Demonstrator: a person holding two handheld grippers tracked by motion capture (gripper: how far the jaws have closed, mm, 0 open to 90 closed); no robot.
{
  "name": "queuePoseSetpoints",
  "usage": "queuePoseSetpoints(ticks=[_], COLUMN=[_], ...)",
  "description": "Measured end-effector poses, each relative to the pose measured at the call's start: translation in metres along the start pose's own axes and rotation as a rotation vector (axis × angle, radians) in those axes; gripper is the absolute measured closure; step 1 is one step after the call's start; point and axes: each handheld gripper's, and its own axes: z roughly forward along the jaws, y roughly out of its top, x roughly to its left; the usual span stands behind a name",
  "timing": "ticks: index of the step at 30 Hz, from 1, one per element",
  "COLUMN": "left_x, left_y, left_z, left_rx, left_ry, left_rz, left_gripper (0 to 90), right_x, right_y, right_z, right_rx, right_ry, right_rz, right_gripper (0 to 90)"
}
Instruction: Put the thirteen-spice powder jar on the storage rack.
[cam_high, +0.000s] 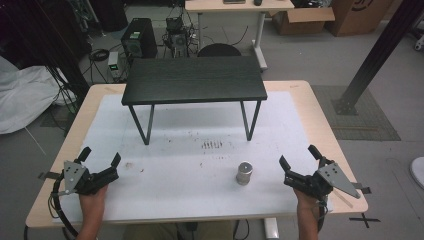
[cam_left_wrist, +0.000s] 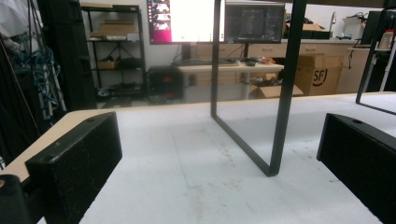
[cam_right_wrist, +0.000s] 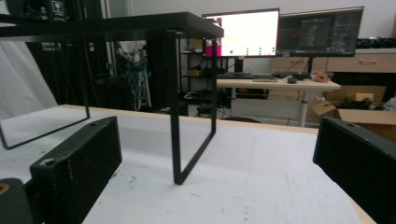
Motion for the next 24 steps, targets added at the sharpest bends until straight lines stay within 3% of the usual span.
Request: queuePoseSetpoints(ticks=[17,24], left_x=[0.000,0.000], left_y=[0.000,0.000], left_z=[0.000,0.000], left_rx=[0.001,0.001], left_ry=[0.000,0.000], left_rz=[0.002,0.001], left_gripper=[0.4,0.4], right_x=[0.034,0.052], right_y=[0.016,0.013], right_z=[0.002,0.008], right_rx=[0.010,0.069], right_ry=[0.147,0.197], right_rz=[-0.018,-0.058], right_gripper=[1.3,1.7])
